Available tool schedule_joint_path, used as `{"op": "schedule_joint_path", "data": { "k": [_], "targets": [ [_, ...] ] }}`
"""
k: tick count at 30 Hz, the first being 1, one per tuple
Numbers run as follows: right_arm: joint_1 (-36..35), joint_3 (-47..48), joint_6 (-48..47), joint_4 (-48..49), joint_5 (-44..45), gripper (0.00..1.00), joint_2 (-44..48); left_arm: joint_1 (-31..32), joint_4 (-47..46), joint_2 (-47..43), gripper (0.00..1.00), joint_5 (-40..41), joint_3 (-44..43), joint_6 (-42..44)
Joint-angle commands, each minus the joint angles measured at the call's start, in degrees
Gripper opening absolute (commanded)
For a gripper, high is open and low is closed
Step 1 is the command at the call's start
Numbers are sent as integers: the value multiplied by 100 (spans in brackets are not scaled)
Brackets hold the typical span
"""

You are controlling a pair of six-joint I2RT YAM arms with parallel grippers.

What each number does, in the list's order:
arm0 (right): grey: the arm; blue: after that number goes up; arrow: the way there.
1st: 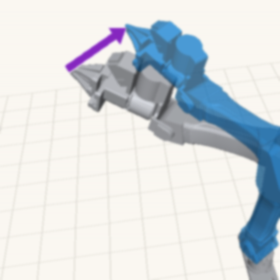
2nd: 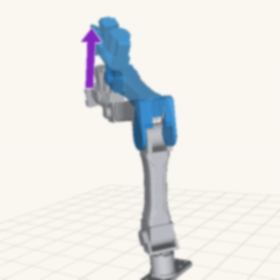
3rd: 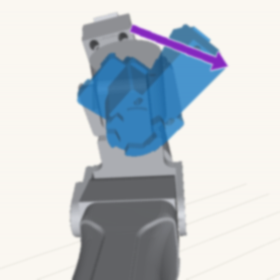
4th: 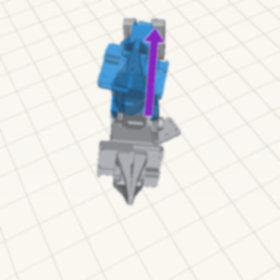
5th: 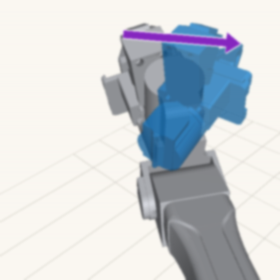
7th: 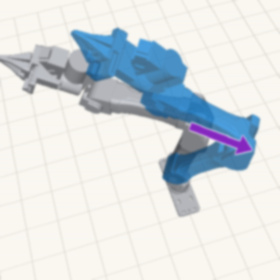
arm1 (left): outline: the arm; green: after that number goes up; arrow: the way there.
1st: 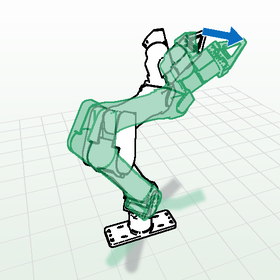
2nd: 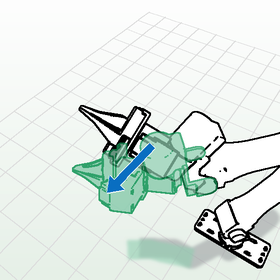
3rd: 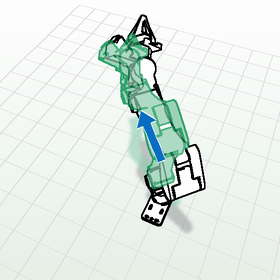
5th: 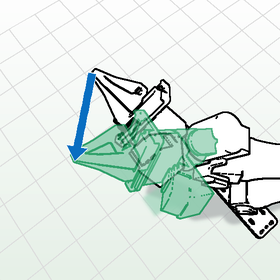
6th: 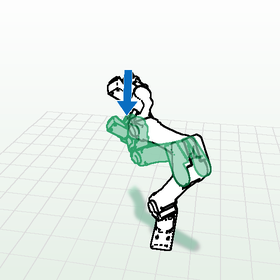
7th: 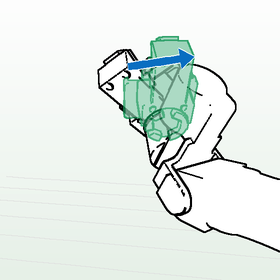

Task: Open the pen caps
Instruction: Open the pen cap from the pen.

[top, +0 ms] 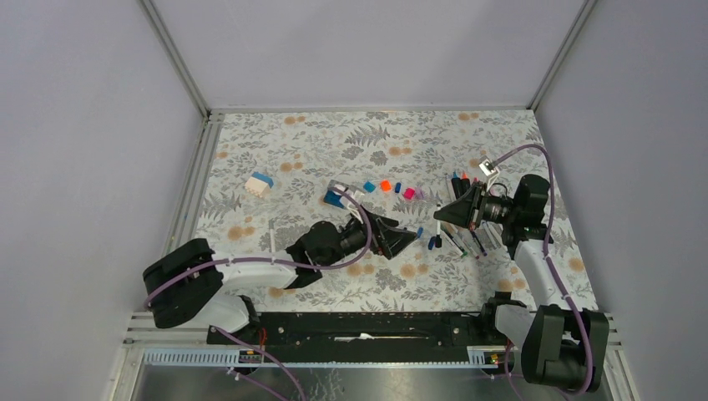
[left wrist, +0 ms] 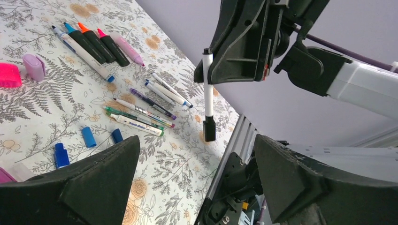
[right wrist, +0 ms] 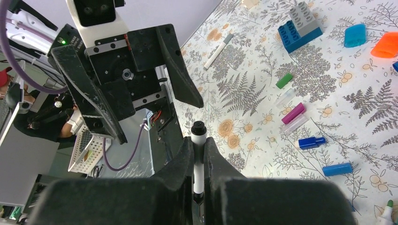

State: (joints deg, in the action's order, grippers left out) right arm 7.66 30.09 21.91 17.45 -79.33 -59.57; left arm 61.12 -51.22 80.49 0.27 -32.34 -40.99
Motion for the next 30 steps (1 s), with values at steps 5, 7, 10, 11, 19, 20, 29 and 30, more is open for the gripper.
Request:
{"op": "schedule_joint_path", "data": {
  "k": [5,7,10,11,19,20,29,30],
  "targets": [
    [111,-57,574,639,-115,0,72,-9,-928,445,93,-925,-187,-531],
    [113,-100,713,749,-50,0,61,11,-860,820,86,-998,-527,-758],
    [113,-150,878,838,29,0,45,67,-849,1372,80,-1070,-1010,-1028],
    [113,-166,891,839,50,0,49,87,-855,1511,78,-1068,-1145,-1073],
    [113,-177,924,837,143,0,25,189,-401,1981,58,-868,-1653,-1197],
    [113,-174,922,831,152,0,20,194,-382,2006,56,-864,-1672,-1204],
    [137,-177,761,678,348,0,65,240,-164,2170,37,-1007,-1862,-1306],
    [141,-182,750,672,368,0,68,242,-156,2179,32,-1016,-1870,-1309]
  ]
}}
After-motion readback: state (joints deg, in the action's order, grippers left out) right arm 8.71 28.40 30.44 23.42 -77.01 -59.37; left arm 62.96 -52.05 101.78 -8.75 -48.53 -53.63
